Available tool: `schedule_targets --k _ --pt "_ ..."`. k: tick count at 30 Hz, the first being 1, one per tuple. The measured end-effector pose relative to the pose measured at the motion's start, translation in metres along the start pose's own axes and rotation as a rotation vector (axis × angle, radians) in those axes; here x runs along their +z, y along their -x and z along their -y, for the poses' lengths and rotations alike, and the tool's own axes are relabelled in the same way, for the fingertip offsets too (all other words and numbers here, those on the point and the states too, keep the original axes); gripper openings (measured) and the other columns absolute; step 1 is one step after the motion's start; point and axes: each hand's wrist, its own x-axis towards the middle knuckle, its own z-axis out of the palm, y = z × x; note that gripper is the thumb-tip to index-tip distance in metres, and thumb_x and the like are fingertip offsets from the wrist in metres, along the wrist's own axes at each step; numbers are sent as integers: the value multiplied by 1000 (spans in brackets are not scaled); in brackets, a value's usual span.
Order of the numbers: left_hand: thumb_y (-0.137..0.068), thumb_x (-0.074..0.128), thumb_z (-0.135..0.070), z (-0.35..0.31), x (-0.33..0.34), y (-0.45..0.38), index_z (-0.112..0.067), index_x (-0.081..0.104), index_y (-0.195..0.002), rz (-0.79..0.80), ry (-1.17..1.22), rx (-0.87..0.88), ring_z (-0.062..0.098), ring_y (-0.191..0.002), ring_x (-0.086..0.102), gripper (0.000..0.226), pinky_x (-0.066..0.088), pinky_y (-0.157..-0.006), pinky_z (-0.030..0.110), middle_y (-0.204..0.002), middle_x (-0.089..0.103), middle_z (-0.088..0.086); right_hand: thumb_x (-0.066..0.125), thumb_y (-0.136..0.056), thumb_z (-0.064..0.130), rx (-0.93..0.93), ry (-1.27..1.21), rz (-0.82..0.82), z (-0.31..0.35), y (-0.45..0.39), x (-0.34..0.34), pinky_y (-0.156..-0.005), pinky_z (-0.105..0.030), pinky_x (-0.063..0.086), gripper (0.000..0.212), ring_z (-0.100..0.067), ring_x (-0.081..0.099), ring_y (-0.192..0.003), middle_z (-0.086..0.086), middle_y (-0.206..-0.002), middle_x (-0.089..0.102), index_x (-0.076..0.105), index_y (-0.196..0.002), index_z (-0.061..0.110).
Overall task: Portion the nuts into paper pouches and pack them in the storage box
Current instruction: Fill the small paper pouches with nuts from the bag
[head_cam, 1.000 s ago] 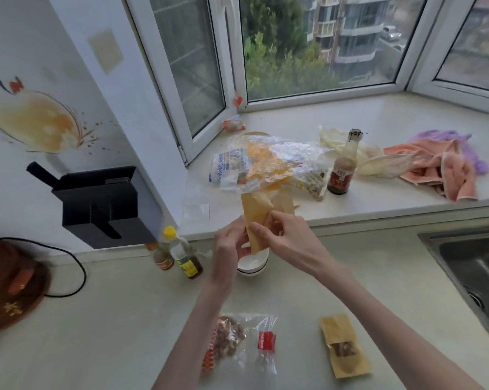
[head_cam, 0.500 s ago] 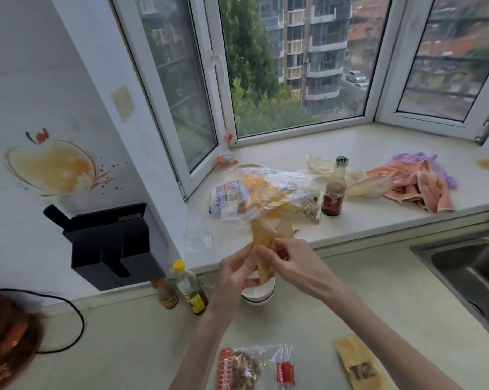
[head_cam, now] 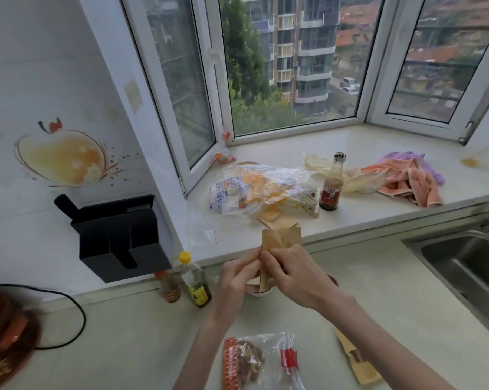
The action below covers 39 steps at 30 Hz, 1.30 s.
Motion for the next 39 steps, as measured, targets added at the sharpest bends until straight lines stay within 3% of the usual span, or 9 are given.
schedule_targets --k 4,11,14,17,22,28,31,35,39 --pt "-97 51 -15 -1 -5 3 -9 71 -113 -12 -3 7 31 -97 71 26 58 -68 29 -97 74 14 35 -99 32 -46 22 3 8 -1 5 -52 -39 40 44 -16 46 -46 9 -51 47 49 -61 15" --pt "-97 48 -18 -9 1 2 -22 74 -101 71 -91 84 4 -73 68 27 51 -63 14 -77 71 -9 36 -98 37 -27 3 -18 0 0 -2 -49 -35 37 46 -17 44 -46 5 -49 49 48 -57 19" --pt "-98 46 -17 -9 5 -2 -32 68 -87 82 -206 138 -4 -56 51 29 38 -55 9 -61 58 -19 38 -96 44 -23 -4 -55 -3 -3 -6 -43 -20 26 49 -13 40 -41 9 -44 45 43 -49 29" --pt "-97 46 -25 -7 5 -9 -31 71 -94 109 -178 84 4 -68 60 26 49 -65 23 -72 64 -14 40 -95 42 -21 6 -85 -5 -7 -9 -44 -18 22 49 -12 37 -40 9 -41 41 41 -48 30" --pt "-96 45 -26 -9 6 -18 -26 72 -99 141 -100 16 13 -87 70 27 56 -72 26 -88 72 -3 37 -95 42 -40 109 -101 -6 -8 -14 -45 -16 22 50 -16 40 -39 11 -39 38 39 -47 29" --pt "-99 42 -29 -6 3 -27 -28 67 -108 175 -147 -2 20 -103 68 27 59 -79 36 -104 70 5 43 -91 42 -41 105 -111 -9 -15 -19 -45 -16 21 55 -20 37 -39 0 -40 45 50 -47 10" --pt "-96 47 -36 -2 1 -29 -34 64 -114 198 -204 38 22 -98 69 25 59 -82 46 -100 71 4 46 -89 40 -32 102 -92 -10 -16 -18 -44 -17 22 52 -18 35 -39 1 -39 43 49 -46 10" --pt "-93 52 -36 3 -1 -29 -44 59 -123 199 -320 97 8 -74 68 32 52 -68 27 -83 73 -8 44 -83 32 -16 135 -66 -12 -16 -11 -42 -23 28 42 -17 39 -38 7 -39 39 39 -43 21" --pt "-87 54 -37 4 0 -27 -52 58 -122 143 -424 143 1 -72 68 39 50 -63 16 -80 73 -14 41 -78 27 17 81 -75 -11 -16 -3 -40 -17 28 38 -12 40 -36 11 -35 40 35 -41 27"
